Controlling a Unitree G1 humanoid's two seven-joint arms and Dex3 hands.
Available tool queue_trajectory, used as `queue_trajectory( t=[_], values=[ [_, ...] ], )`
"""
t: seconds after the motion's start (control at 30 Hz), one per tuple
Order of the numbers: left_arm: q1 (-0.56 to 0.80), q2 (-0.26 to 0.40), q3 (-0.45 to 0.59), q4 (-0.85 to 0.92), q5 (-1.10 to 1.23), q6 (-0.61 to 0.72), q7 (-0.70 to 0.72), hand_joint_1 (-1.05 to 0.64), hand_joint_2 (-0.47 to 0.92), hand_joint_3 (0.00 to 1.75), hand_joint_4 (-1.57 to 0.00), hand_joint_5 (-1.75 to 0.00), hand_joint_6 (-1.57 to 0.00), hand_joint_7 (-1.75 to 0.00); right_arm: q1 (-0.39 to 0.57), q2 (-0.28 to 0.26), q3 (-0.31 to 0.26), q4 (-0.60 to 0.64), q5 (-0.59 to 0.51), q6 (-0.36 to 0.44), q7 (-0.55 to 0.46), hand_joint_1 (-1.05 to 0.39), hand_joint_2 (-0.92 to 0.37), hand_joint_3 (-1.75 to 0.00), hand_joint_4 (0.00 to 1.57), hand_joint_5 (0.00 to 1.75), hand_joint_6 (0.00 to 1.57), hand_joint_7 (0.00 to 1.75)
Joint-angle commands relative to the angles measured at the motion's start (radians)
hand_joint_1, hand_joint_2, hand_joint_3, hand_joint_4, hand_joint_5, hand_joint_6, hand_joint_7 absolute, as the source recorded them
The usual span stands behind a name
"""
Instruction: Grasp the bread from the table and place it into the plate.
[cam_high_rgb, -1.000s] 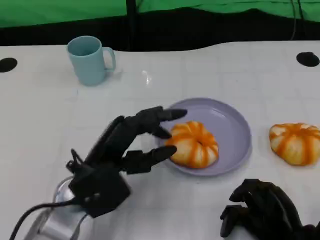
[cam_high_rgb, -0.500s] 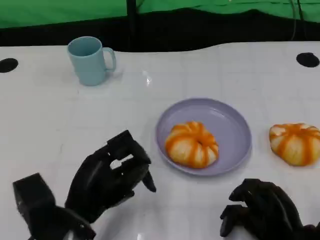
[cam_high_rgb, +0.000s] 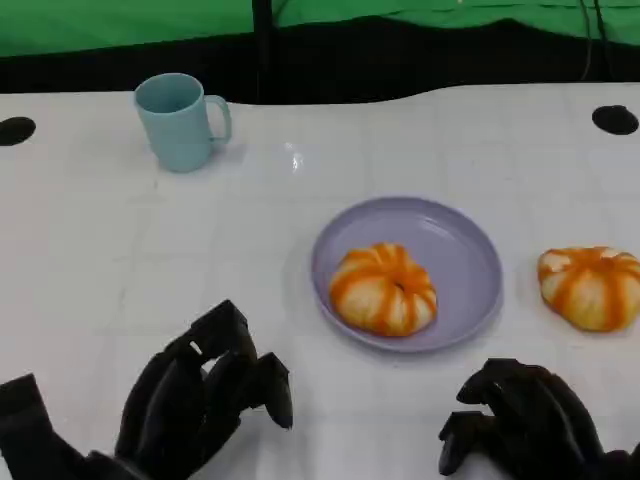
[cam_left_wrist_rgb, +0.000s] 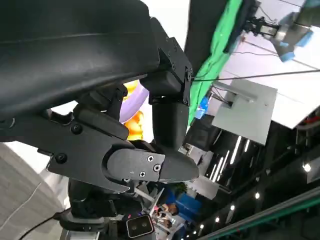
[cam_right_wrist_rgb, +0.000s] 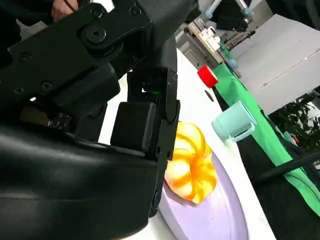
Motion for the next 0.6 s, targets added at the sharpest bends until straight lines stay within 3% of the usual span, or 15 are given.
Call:
queue_trajectory(
  t=[0.03,0.37,0.6],
  values=[
    [0.002,0.002,0.028,0.008,-0.004,0.032,-0.031,-0.69,0.92,0.27,-0.86,-1.75,-0.65,-1.75,0.008,-0.004,0.003,-0.018,0.007,-0.002,0.002,-1.02,-0.72,0.00,1.56,0.78,1.57,0.37],
    [-0.025,-0.005,0.063,0.023,-0.002,0.086,-0.064,-0.69,0.92,0.22,-0.87,-1.75,-0.66,-1.75,0.001,-0.007,0.000,-0.013,0.009,-0.004,0.005,-1.01,-0.73,0.00,1.56,0.77,1.57,0.37],
    [-0.028,-0.016,0.066,0.027,0.036,0.055,-0.062,-0.69,0.92,0.24,-0.87,-1.75,-0.66,-1.75,-0.004,-0.010,-0.003,-0.004,0.005,-0.013,0.008,-1.02,-0.72,0.00,1.57,0.76,1.57,0.37]
  ],
)
